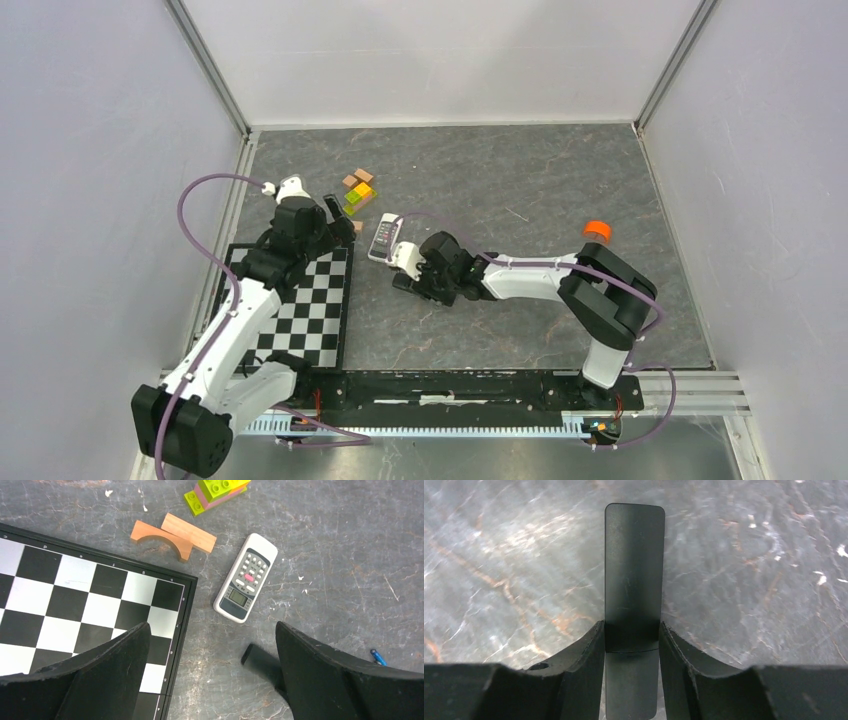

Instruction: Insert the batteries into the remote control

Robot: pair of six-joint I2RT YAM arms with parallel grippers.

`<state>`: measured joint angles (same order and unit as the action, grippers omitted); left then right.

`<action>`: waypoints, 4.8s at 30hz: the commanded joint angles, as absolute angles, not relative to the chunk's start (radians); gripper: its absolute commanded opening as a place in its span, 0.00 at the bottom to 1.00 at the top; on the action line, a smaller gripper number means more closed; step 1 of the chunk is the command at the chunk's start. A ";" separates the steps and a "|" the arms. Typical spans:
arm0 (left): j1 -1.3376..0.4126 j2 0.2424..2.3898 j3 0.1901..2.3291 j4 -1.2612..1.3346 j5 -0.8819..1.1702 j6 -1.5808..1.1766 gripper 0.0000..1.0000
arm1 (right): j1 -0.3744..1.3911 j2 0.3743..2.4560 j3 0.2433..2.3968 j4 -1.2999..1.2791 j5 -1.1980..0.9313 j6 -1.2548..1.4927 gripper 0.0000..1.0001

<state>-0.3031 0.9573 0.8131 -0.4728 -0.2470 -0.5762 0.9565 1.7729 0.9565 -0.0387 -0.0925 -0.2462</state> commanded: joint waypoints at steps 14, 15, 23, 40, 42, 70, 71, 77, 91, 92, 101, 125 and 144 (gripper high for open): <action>-0.297 1.167 0.881 -0.337 0.091 -0.546 1.00 | 0.613 1.922 1.196 0.081 0.391 0.145 0.40; -0.298 1.186 0.888 -0.335 0.100 -0.550 1.00 | 0.599 1.950 1.219 0.085 0.370 0.136 0.40; -0.298 1.252 0.882 -0.285 0.080 -0.538 1.00 | 0.587 1.846 1.109 0.220 -0.127 -0.082 0.76; -0.299 1.451 0.939 -0.233 0.121 -0.530 1.00 | 0.657 1.924 1.173 -0.104 -0.218 -0.425 0.65; -0.299 1.451 0.936 -0.235 0.120 -0.530 1.00 | 0.657 1.955 1.212 -0.162 -0.209 -0.436 0.57; -0.327 1.550 0.999 -0.229 0.141 -0.529 1.00 | 0.518 2.037 1.301 0.074 0.430 -0.111 0.35; -0.330 1.561 1.009 -0.230 0.140 -0.525 1.00 | 0.498 2.046 1.312 0.070 0.428 -0.097 0.35; -0.340 1.630 1.038 -0.218 0.119 -0.499 1.00 | 0.413 2.082 1.367 0.049 0.304 -0.050 0.45; -0.441 1.840 1.148 -0.322 -0.136 -0.387 0.99 | 0.394 1.810 1.223 0.022 0.097 0.080 0.88; -0.452 1.851 1.157 -0.337 -0.157 -0.384 0.98 | 0.394 1.792 1.211 0.014 0.087 0.089 0.88; -0.478 1.891 1.139 -0.365 -0.210 -0.378 0.62 | 0.393 1.678 1.129 -0.076 0.003 0.178 0.81; -0.499 1.692 0.914 0.463 0.883 -0.966 0.36 | 0.401 1.258 0.444 0.817 -0.412 1.010 0.93; -0.516 1.805 0.796 1.254 0.905 -1.576 0.31 | 0.433 1.326 0.514 0.897 -0.358 1.211 0.95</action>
